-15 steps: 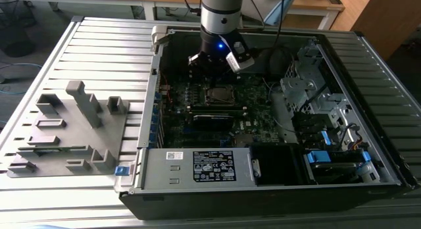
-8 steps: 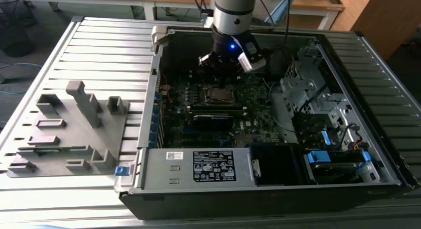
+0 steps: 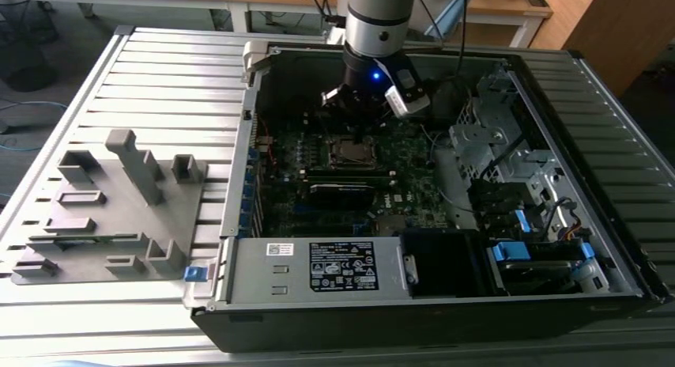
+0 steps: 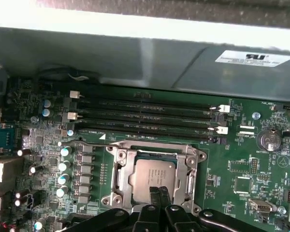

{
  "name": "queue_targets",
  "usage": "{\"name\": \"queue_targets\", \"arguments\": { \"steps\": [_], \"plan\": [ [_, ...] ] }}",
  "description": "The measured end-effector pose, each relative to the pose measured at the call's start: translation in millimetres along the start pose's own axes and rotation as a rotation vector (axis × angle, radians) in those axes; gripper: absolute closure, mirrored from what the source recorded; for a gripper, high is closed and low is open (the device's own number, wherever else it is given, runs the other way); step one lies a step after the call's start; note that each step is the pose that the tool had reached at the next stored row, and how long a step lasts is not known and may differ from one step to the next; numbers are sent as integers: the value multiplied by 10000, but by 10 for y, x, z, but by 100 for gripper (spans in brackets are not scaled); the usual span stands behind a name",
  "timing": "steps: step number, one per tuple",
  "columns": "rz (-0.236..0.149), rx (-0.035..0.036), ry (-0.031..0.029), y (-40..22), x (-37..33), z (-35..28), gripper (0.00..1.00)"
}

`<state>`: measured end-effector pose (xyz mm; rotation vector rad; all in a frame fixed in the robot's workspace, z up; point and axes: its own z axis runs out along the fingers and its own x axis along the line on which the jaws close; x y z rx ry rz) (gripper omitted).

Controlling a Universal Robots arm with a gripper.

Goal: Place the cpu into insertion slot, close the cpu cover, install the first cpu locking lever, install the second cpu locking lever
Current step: 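Close the cpu cover, then install the first cpu locking lever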

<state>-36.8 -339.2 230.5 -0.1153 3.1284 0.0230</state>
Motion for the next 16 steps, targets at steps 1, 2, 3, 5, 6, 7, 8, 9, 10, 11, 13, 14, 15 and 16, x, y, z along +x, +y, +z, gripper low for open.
{"name": "queue_targets", "arguments": {
  "steps": [1,2,3,5,6,7,8,9,10,11,13,14,15,16],
  "plan": [
    [1,-2,-1,-1,0,1,89],
    [3,0,0,-1,1,1,89],
    [33,2,1,-2,1,1,89],
    [309,3,-5,-2,0,6,89],
    [449,6,-6,-2,0,8,89],
    [564,7,-8,-2,1,9,89],
    [622,7,-9,-2,5,10,89],
    [630,7,-9,-2,9,11,89],
    [630,6,-10,-1,14,12,89],
    [631,6,-11,-1,19,14,89],
    [629,7,-11,-1,21,15,89],
    [631,7,-11,0,28,16,89],
    [631,7,-10,0,35,17,89],
    [631,7,-10,0,36,17,89]
  ]
}}
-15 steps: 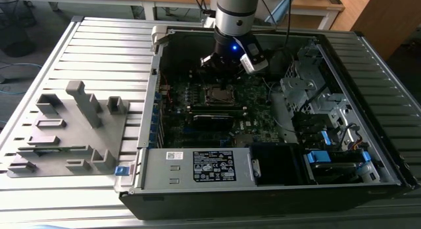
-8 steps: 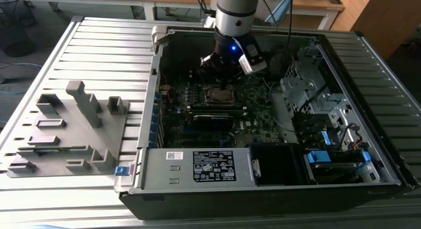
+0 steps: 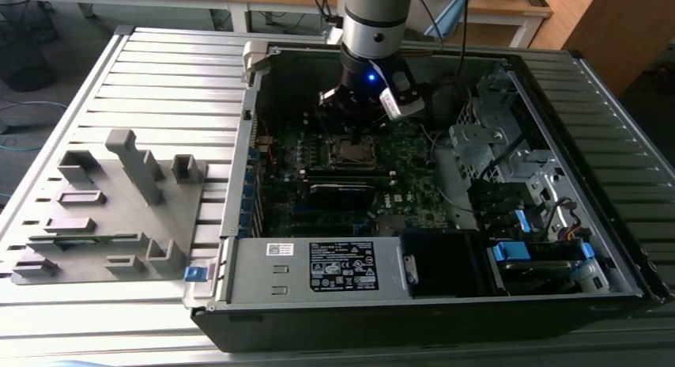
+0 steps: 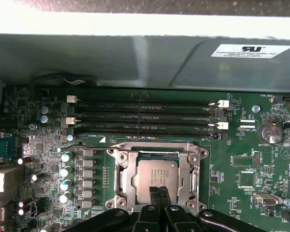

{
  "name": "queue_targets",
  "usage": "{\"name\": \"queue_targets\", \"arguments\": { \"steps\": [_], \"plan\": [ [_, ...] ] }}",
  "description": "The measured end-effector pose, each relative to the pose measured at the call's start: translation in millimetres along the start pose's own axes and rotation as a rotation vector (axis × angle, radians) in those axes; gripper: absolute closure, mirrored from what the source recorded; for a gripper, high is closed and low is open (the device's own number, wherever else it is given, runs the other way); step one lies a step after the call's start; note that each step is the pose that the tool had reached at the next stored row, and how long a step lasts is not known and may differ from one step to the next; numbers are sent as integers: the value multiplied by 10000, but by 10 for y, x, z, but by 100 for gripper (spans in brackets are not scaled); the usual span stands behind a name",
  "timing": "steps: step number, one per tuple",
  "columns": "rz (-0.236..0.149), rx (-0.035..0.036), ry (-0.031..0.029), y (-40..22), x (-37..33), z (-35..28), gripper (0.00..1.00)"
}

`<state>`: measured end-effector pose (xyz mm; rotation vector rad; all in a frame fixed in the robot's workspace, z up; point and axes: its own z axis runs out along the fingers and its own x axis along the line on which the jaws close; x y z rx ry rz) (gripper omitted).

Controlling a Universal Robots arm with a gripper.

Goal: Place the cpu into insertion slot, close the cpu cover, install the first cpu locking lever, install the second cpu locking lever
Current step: 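Install the first cpu locking lever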

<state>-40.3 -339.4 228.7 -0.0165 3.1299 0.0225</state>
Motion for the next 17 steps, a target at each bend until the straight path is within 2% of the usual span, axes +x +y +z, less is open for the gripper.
{"name": "queue_targets", "arguments": {
  "steps": [5,17],
  "plan": [
    [0,-2,-1,0,4,-3,89],
    [1,-2,-1,1,3,-60,89]
  ]
}}
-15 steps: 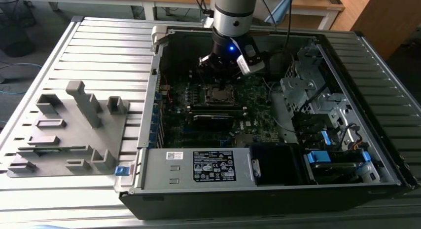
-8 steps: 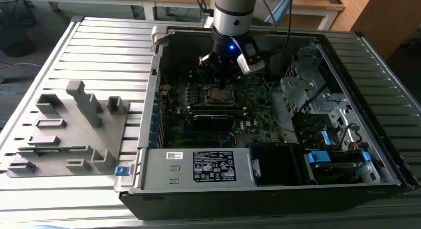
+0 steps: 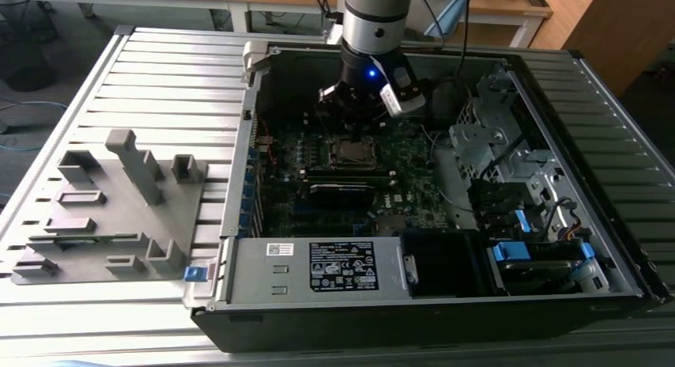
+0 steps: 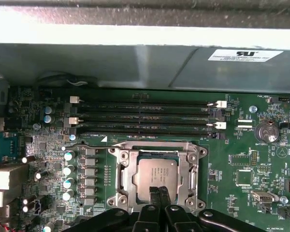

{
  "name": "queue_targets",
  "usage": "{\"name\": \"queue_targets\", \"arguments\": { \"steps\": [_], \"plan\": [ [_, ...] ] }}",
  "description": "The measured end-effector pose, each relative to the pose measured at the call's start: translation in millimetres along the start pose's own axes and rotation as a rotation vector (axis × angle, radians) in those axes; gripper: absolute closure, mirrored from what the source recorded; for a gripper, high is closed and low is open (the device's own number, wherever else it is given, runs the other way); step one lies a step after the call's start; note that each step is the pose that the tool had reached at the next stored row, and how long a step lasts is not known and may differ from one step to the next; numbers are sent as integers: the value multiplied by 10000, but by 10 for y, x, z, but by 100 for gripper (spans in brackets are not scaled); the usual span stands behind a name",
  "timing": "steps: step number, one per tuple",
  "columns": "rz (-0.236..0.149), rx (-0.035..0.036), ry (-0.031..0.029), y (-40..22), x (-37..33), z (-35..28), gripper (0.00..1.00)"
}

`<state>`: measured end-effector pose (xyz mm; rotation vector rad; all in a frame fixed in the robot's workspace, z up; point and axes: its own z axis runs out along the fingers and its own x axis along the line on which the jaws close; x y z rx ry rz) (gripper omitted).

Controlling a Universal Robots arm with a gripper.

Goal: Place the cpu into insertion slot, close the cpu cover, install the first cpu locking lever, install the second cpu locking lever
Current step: 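Install the first cpu locking lever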

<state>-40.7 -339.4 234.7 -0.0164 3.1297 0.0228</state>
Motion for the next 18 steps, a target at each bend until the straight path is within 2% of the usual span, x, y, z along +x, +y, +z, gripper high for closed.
{"name": "queue_targets", "arguments": {
  "steps": [12,18],
  "plan": [
    [0,7,4,-1,0,-14,89],
    [0,2,1,1,-1,-97,89]
  ]
}}
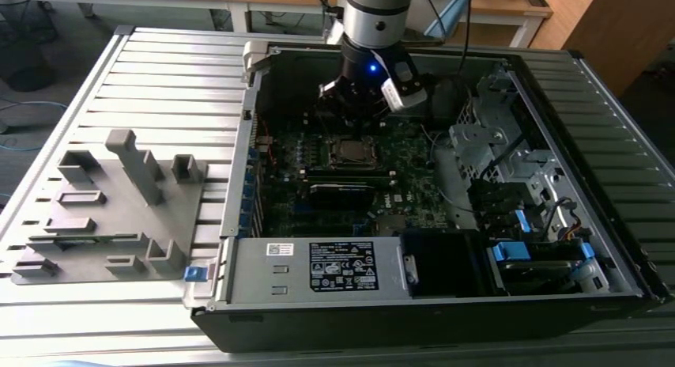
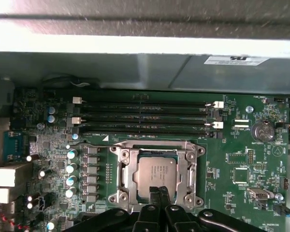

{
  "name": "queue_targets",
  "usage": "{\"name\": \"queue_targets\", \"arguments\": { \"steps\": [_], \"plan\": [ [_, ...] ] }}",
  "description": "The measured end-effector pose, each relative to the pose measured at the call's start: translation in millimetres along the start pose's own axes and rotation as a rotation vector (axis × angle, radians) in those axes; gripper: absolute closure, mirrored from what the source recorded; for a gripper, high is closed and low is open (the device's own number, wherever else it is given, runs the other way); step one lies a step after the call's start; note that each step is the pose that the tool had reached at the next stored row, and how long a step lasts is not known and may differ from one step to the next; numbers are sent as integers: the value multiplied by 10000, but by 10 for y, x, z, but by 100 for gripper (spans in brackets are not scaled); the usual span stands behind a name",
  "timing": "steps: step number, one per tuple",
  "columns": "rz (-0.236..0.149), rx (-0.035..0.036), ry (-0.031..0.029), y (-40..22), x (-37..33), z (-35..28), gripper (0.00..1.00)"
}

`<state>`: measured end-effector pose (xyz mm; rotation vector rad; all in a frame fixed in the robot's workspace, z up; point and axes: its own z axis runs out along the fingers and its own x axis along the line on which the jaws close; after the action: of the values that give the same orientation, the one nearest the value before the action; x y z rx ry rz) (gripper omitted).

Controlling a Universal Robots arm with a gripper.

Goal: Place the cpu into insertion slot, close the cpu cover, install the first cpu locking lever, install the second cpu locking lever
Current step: 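Install the first cpu locking lever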

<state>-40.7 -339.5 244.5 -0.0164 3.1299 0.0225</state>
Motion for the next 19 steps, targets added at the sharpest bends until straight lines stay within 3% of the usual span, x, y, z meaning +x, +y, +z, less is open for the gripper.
{"name": "queue_targets", "arguments": {
  "steps": [8,19],
  "plan": [
    [0,1,0,2,-2,-129,89],
    [-1,2,1,2,9,-136,89]
  ]
}}
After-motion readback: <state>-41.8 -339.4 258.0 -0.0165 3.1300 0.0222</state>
